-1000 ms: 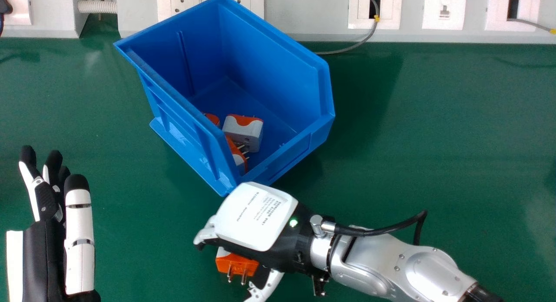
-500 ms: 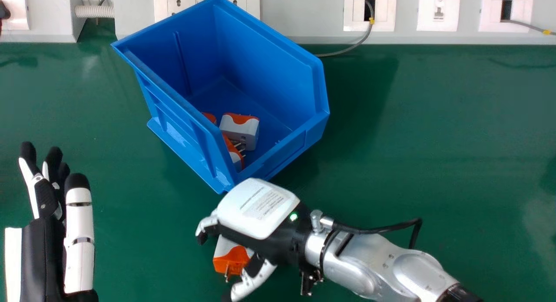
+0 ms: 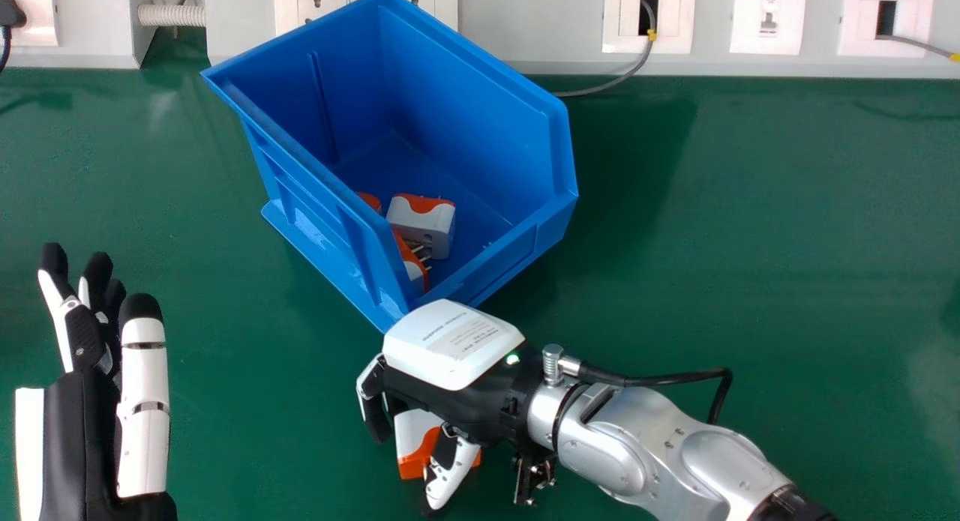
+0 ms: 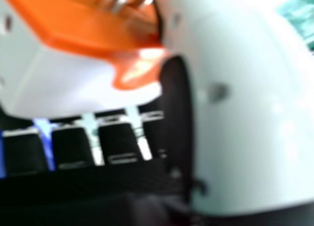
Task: Pick all objects and put in blue box
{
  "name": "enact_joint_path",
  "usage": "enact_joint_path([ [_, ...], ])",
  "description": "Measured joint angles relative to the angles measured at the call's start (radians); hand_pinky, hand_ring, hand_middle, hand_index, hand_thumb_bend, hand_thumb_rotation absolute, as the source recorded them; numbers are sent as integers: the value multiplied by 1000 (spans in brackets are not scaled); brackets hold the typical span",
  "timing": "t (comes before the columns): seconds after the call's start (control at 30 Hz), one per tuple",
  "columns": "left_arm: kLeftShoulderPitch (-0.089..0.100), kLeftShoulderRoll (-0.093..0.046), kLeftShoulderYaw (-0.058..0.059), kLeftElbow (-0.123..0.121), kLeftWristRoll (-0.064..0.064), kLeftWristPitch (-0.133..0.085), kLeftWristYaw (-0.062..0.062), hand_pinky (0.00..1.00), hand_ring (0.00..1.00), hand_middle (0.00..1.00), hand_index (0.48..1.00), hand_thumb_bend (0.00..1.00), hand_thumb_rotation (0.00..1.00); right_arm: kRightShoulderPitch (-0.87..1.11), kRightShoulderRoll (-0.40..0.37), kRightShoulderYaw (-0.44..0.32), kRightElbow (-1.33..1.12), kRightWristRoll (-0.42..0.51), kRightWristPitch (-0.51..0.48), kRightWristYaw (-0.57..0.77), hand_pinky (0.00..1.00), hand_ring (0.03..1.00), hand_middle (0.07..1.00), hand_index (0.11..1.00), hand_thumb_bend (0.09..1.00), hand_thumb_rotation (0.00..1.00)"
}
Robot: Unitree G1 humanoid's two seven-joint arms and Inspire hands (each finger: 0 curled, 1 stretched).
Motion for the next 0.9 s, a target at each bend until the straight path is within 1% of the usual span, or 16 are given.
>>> enact_joint_path([
  [0.07,-7,-1,0,0,0,0,1,1000,1000,1000,1000,259,808,8,1,-1,-13,3,1,3,272,394,465,504,513,0],
  [0.23,-15,-1,-1,0,-1,0,-1,1000,1000,1000,1000,249,814,45,-14,-8,-67,14,3,35,290,418,481,493,511,0],
  [0.4,-20,1,-1,2,3,1,1,1000,1000,1000,1000,255,816,139,-79,-20,-203,43,-23,69,258,357,460,507,508,1],
  [0.47,-25,3,0,4,3,2,1,1000,1000,1000,1000,267,808,190,-110,-39,-286,57,-20,96,225,313,448,517,505,2],
  [0.53,-32,5,0,5,2,8,1,1000,1000,1000,1000,278,789,245,-144,-68,-375,69,-15,109,190,261,427,524,502,1],
  [0.57,-36,7,1,6,1,12,0,1000,1000,1000,1000,274,781,271,-160,-83,-415,74,-13,111,183,252,424,524,502,1],
  [0.6,-38,8,3,7,0,15,-2,1000,1000,1000,1000,273,777,297,-174,-100,-456,77,-8,113,199,280,436,523,502,2],
  [0.63,-43,11,5,12,-1,16,-3,1000,1000,1000,999,246,765,321,-187,-117,-491,78,-3,112,187,265,386,500,489,71],
  [0.67,-50,14,7,19,-3,17,-4,1000,1000,1000,992,230,757,342,-198,-134,-520,78,1,110,183,257,359,489,482,108],
  [0.7,-55,16,9,24,-9,17,-7,1000,1000,1000,989,246,753,359,-207,-150,-542,78,2,108,164,230,321,482,477,126],
  [0.77,-65,18,10,32,-20,17,-17,1000,1000,999,987,243,750,388,-229,-184,-579,78,2,104,138,193,276,475,474,140],
  [0.8,-68,20,11,35,-21,17,-22,1000,1000,999,987,242,750,397,-239,-202,-595,78,3,103,137,191,272,474,473,144],
  [0.9,-74,23,11,41,-24,17,-25,1000,1000,998,985,261,757,405,-258,-253,-630,78,2,97,127,177,255,472,473,147],
])
